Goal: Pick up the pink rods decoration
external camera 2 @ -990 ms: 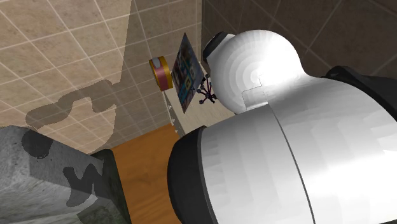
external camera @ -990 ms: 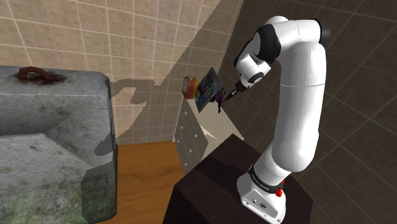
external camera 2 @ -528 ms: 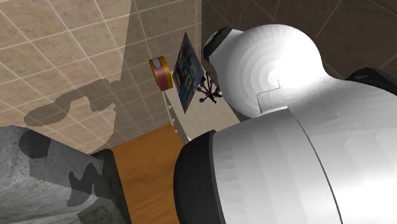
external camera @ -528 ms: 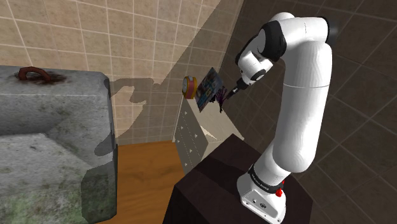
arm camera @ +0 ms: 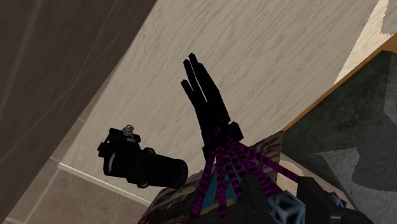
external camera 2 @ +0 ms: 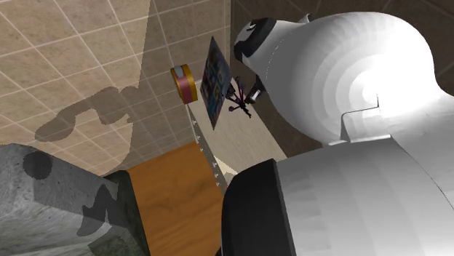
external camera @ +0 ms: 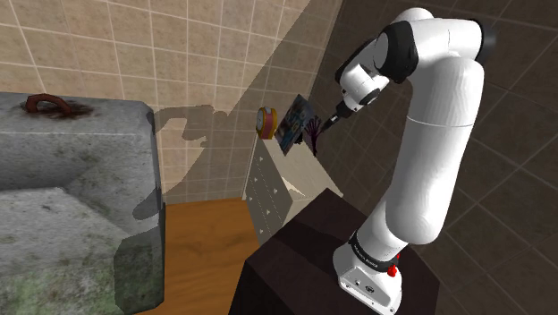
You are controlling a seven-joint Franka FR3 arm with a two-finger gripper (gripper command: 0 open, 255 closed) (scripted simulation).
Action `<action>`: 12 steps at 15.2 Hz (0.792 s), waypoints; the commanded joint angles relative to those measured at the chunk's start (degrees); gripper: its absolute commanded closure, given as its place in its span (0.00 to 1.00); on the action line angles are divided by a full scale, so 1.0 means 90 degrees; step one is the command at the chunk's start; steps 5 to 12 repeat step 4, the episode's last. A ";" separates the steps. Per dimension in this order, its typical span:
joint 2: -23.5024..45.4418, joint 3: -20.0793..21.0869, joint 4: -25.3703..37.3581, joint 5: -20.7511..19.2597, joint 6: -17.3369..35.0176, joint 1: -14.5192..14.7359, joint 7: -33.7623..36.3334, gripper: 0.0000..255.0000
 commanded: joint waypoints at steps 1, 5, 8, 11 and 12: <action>-0.0135 -0.0120 0.0018 -0.0197 -0.0049 0.0102 0.0155 1.00; -0.0219 -0.0192 0.0027 -0.0316 -0.0076 0.0166 0.0248 1.00; -0.0219 -0.0192 0.0027 -0.0316 -0.0076 0.0166 0.0248 1.00; -0.0219 -0.0192 0.0027 -0.0316 -0.0076 0.0166 0.0248 1.00; -0.0219 -0.0192 0.0027 -0.0316 -0.0076 0.0166 0.0248 1.00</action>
